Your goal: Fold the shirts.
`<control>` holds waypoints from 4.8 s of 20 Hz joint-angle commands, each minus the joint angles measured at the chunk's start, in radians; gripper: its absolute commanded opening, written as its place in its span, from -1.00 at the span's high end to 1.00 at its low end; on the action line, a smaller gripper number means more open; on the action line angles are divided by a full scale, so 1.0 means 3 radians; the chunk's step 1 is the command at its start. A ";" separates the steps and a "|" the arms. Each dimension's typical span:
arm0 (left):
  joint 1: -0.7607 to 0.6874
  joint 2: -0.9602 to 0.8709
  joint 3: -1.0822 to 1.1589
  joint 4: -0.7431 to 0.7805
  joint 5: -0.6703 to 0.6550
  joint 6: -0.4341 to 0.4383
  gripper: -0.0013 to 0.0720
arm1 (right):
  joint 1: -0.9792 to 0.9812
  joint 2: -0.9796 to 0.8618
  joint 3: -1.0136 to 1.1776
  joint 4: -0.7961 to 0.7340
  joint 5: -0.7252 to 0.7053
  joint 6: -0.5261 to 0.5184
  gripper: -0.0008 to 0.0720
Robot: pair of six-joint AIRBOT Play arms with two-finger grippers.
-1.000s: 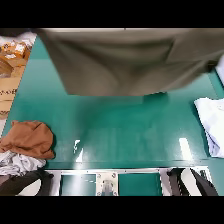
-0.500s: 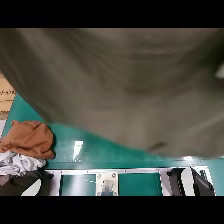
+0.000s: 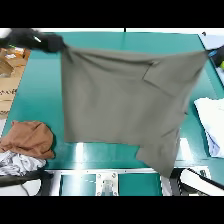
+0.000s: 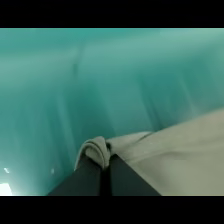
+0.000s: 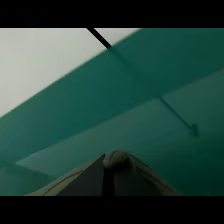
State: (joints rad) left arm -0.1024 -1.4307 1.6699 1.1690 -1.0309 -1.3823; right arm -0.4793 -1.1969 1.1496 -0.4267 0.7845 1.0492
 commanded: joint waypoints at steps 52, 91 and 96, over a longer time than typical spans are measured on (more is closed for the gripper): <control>0.0000 -0.1275 0.0188 0.0145 -0.1184 -0.0233 -0.82 | -0.0679 -0.2218 0.1338 -0.1259 0.1957 0.0782 0.89; -0.1015 0.1288 -0.4314 -0.1030 0.2766 -0.1760 -0.94 | -0.0381 0.0123 -0.2537 -0.1137 0.0627 0.1087 -0.76; -0.0984 0.1184 -0.4302 -0.1033 0.3220 -0.1738 -0.28 | -0.0383 0.0123 -0.2452 -0.1148 0.0641 0.1087 -0.76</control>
State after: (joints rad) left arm -0.3950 -1.0489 0.3805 0.8658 -0.1596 -1.9045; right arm -0.5941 -1.1595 0.4030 -0.7666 1.1164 1.3796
